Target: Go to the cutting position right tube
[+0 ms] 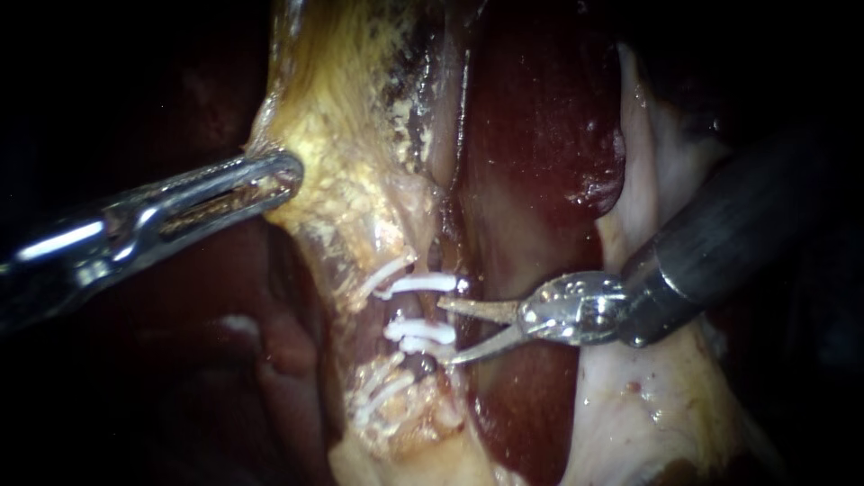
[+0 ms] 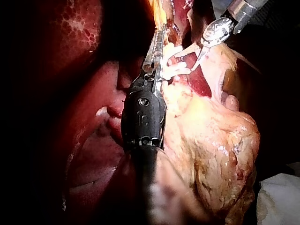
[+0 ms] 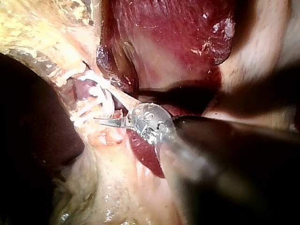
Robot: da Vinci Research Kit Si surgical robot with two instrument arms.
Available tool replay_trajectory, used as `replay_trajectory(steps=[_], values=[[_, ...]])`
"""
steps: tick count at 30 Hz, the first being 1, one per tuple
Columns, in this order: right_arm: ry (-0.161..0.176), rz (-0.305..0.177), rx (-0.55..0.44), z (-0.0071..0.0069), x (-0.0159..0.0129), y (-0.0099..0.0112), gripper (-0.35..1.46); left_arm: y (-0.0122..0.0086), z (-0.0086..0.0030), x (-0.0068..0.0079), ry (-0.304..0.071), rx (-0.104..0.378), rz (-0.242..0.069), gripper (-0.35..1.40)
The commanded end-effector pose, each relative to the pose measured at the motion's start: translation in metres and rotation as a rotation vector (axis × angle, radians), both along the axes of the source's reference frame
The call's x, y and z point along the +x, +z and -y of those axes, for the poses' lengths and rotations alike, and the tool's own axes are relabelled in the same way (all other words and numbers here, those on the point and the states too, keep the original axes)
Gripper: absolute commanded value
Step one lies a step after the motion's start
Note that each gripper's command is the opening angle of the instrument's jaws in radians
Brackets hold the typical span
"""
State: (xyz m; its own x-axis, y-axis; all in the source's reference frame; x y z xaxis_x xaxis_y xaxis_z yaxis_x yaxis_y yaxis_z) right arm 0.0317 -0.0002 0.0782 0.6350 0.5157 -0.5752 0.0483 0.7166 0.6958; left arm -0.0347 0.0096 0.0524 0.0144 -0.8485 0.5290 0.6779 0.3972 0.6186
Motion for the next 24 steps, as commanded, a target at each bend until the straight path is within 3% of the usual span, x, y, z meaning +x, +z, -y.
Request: replay_trajectory(steps=[1,9,15,24], values=[[0.003,0.005,0.004,-0.0001,0.0002,0.0001,1.34,0.0,0.0,0.0,0.0,0.0,-0.001,-0.35],[0.068,-0.022,0.047,-0.0009,0.0025,0.0012,1.34,-0.0001,0.0,0.0,0.0,0.0,-0.001,-0.35],[0.067,-0.067,0.095,-0.0007,0.0039,0.0016,1.34,-0.0001,0.0,0.0,0.0,0.0,-0.001,-0.35],[0.017,-0.177,0.145,0.0003,0.0062,0.0007,1.3,-0.0001,0.0,0.0,0.0,0.0,-0.001,-0.35]])
